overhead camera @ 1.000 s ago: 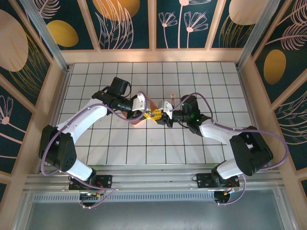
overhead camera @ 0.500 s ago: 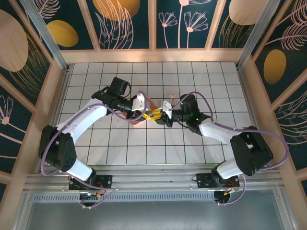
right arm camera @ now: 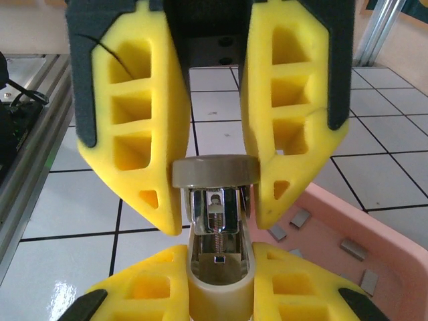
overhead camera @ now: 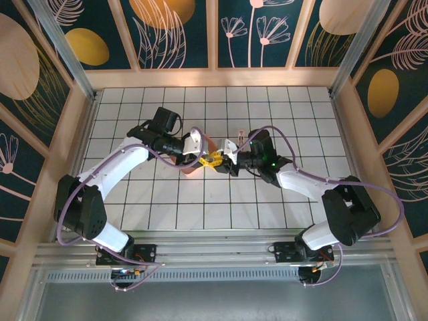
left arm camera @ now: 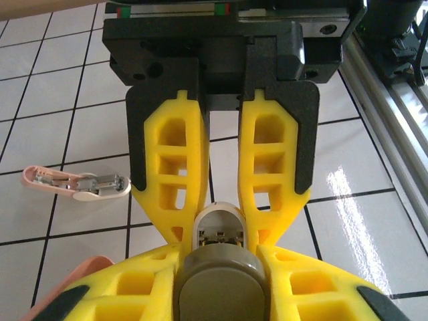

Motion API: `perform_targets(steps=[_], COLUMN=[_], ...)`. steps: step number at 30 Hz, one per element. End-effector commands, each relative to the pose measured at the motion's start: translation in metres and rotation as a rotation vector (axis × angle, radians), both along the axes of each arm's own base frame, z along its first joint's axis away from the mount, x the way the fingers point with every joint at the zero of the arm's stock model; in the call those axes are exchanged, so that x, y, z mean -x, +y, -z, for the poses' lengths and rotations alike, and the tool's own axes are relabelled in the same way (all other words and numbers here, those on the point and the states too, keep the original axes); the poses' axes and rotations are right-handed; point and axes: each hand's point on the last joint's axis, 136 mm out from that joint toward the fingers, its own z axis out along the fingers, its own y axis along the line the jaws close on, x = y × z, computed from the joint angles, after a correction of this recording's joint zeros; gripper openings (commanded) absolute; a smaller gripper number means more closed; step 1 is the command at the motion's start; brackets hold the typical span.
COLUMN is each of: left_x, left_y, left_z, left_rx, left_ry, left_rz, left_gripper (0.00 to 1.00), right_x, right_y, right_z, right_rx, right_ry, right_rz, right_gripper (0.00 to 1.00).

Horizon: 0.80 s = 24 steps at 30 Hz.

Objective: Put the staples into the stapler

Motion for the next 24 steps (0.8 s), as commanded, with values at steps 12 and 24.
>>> perform_targets(steps=[12, 24], left_x=[0.001, 0.005], left_y=[0.006, 0.014], left_z=[-0.065, -0.110], left_rx=[0.261, 0.429], left_ry=[0.041, 0.004], left_rz=[0.034, 0.056], left_gripper=[0.10, 0.08], right_x=[-0.005, -0.005], right_y=[-0.041, -0.054], right_z=[0.001, 0.015], right_rx=[-0.110, -0.189], right_ry=[0.027, 0.093], right_rz=[0.139, 0.201], right_gripper=[0.11, 0.12])
